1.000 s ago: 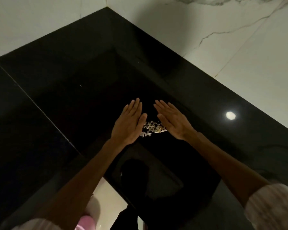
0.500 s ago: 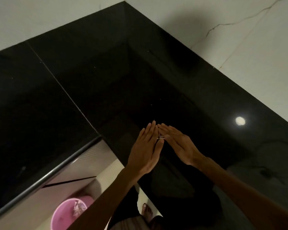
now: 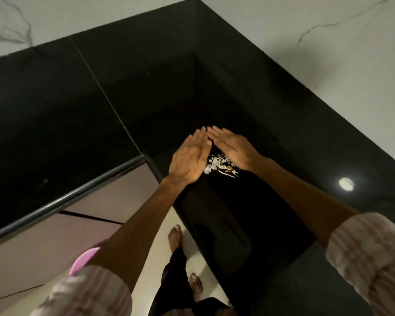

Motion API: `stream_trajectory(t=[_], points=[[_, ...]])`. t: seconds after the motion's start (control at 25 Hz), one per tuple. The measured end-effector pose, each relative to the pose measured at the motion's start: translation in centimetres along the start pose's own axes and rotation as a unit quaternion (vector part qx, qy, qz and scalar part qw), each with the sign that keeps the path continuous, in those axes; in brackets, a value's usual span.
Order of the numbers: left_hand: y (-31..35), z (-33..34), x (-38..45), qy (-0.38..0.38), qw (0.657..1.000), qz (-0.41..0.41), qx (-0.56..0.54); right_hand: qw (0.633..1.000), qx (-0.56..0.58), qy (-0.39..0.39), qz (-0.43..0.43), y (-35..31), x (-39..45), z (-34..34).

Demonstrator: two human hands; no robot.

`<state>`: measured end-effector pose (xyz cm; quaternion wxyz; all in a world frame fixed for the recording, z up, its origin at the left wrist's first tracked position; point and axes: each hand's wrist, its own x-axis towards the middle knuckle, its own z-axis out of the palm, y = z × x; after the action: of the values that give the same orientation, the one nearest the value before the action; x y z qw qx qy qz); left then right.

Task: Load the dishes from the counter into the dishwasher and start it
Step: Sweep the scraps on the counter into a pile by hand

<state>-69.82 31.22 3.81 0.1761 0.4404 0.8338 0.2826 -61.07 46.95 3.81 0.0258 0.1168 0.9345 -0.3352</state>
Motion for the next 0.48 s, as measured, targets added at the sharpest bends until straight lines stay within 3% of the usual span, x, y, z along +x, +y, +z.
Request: stream_trajectory(t=[0.16,0.24,0.28,0.36,0.4,0.48], points=[[0.5,1.1,-5.5,0.014,0.997,0.028,-0.066,0.998,0.038,-0.048,-0.015,-0.7,-5.5,1.3],[0.2,1.7,-7.1,0.044,0.984,0.029,-0.170,0.985,0.169,-0.016,0.041,-1.4,-7.5,1.4],[-0.2,2.0,-7.7,0.086,0.966,0.022,-0.243,0.967,0.242,0.035,0.072,-1.6,-8.3,1.3],[-0.8,2.7,-8.8,0.216,0.894,-0.019,-0.393,0.933,0.283,0.166,0.145,-1.4,-9.3,0.9],[-1.2,3.0,-9.2,0.271,0.844,-0.057,-0.460,0.934,0.226,0.205,0.184,-0.8,-9.4,0.7],[-1.2,3.3,-10.0,0.333,0.763,-0.148,-0.533,0.957,0.026,0.196,0.212,0.3,-9.0,1.0]])
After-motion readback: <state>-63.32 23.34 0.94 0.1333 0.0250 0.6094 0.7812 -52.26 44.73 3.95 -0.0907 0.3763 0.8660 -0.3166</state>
